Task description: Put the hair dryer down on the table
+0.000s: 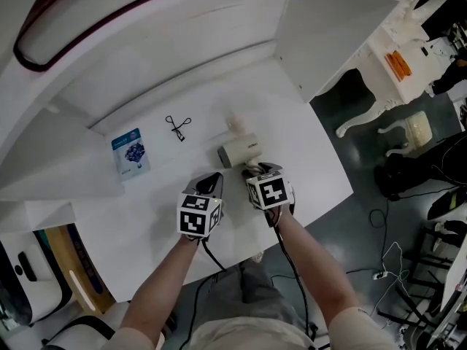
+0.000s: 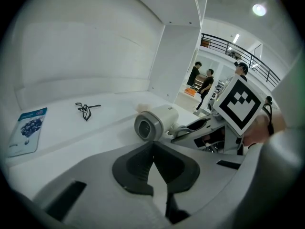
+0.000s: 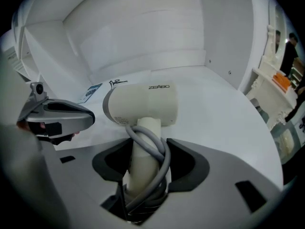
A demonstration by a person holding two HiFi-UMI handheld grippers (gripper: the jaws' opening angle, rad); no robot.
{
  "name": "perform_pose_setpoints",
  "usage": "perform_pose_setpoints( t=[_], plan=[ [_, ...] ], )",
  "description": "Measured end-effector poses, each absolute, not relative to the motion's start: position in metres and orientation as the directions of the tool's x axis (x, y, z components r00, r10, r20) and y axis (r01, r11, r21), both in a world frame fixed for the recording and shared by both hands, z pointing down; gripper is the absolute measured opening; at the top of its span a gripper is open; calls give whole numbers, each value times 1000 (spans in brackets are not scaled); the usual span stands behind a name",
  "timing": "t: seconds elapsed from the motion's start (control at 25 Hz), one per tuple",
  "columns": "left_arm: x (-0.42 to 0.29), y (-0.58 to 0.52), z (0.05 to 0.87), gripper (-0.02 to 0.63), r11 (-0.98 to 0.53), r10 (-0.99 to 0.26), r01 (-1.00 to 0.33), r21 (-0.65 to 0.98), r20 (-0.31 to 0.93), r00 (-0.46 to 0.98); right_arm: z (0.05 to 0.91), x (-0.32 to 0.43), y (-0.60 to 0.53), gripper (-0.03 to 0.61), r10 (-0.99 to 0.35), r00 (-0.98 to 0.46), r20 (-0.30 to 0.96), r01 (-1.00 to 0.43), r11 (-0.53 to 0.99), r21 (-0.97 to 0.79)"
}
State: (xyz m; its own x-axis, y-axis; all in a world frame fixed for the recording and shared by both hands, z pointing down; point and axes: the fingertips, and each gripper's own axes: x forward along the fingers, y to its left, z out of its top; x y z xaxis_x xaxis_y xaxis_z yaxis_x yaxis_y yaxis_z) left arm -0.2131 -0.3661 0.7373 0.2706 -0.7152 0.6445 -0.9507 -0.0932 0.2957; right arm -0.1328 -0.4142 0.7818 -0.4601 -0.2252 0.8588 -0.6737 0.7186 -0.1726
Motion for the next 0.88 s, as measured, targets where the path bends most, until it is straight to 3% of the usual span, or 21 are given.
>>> perform_pose_setpoints(
  t=[0.88],
  plan=[
    [-196, -372, 683, 14, -116, -739, -950, 289, 614, 277, 741, -123, -417, 239, -234, -554, 799, -670, 695, -261]
  ],
)
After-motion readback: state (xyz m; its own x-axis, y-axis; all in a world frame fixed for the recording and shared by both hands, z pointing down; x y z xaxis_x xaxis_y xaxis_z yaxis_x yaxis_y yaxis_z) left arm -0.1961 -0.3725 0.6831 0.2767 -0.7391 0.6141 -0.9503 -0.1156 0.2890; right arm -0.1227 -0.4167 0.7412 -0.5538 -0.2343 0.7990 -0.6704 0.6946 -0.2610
